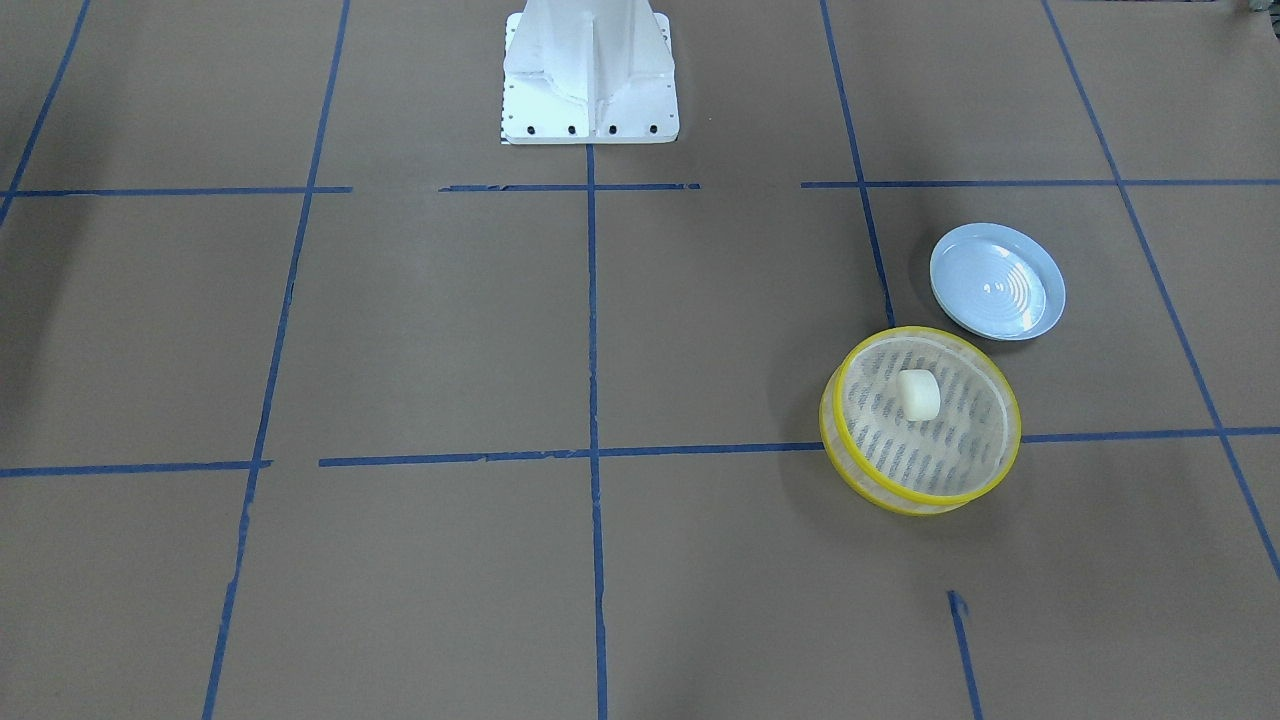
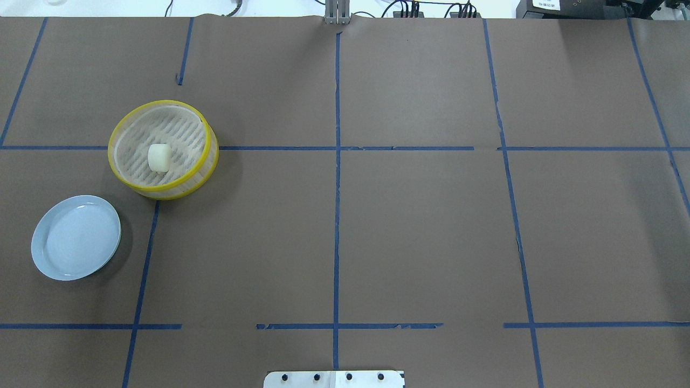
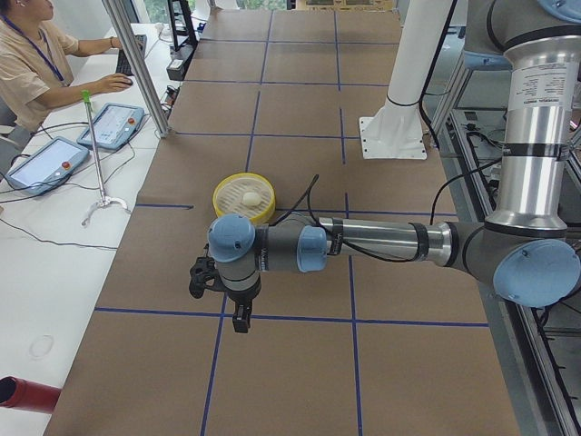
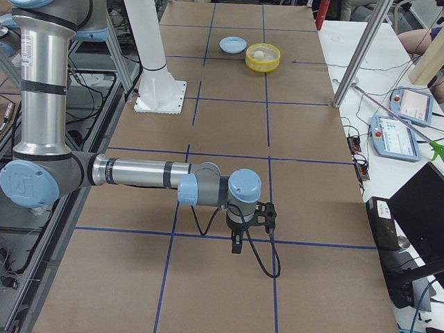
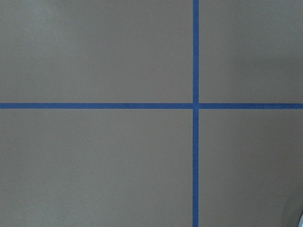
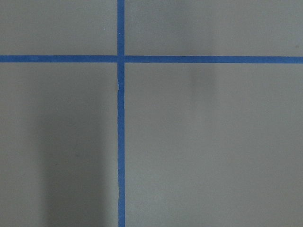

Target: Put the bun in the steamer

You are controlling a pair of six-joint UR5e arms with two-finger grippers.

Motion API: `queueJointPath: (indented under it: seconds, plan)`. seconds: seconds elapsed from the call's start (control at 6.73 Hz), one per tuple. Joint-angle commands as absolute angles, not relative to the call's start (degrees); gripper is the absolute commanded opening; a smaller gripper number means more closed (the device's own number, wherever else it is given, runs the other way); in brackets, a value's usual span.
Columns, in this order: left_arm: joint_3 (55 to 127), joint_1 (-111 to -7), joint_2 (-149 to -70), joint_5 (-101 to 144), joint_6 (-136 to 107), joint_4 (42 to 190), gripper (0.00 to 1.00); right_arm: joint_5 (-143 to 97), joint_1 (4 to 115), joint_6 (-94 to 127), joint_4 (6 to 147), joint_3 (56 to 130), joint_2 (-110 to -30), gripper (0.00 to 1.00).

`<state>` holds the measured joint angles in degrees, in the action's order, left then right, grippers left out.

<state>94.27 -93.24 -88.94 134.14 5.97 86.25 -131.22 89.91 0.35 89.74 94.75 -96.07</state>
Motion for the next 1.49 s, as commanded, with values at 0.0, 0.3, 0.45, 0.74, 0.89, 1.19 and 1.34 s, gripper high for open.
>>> queueJointPath:
  seconds: [0.0, 0.3, 0.45, 0.74, 0.89, 1.19, 1.34]
  plan:
    - [97.12, -93.25, -86.84, 133.6, 7.21, 86.31, 1.0, -131.22, 89.91, 0.35, 89.74, 94.75, -96.06, 1.0]
    - [98.09, -93.34, -86.49, 133.59, 7.29, 85.78, 1.0, -131.22, 89.91, 0.35, 89.74, 94.75, -96.06, 1.0]
    - [97.82, -93.34, -86.48, 133.59, 7.38, 85.52, 1.0, -131.22, 89.91, 0.35, 89.74, 94.75, -96.06, 1.0]
    - [98.17, -93.34, -86.57, 134.2, 7.82, 85.52, 1.0, -131.22, 89.91, 0.35, 89.74, 94.75, -96.06, 1.0]
    - [98.09, -93.43, -86.75, 134.64, 7.91, 83.95, 1.0, -131.22, 89.91, 0.35, 89.74, 94.75, -96.06, 1.0]
    - [97.3, -93.34, -87.62, 136.67, 8.09, 81.04, 1.0, -131.22, 89.91, 0.35, 89.74, 94.75, -96.06, 1.0]
    - [97.12, -93.08, -87.63, 136.41, 8.09, 79.9, 1.0, -131.22, 89.91, 0.35, 89.74, 94.75, -96.06, 1.0]
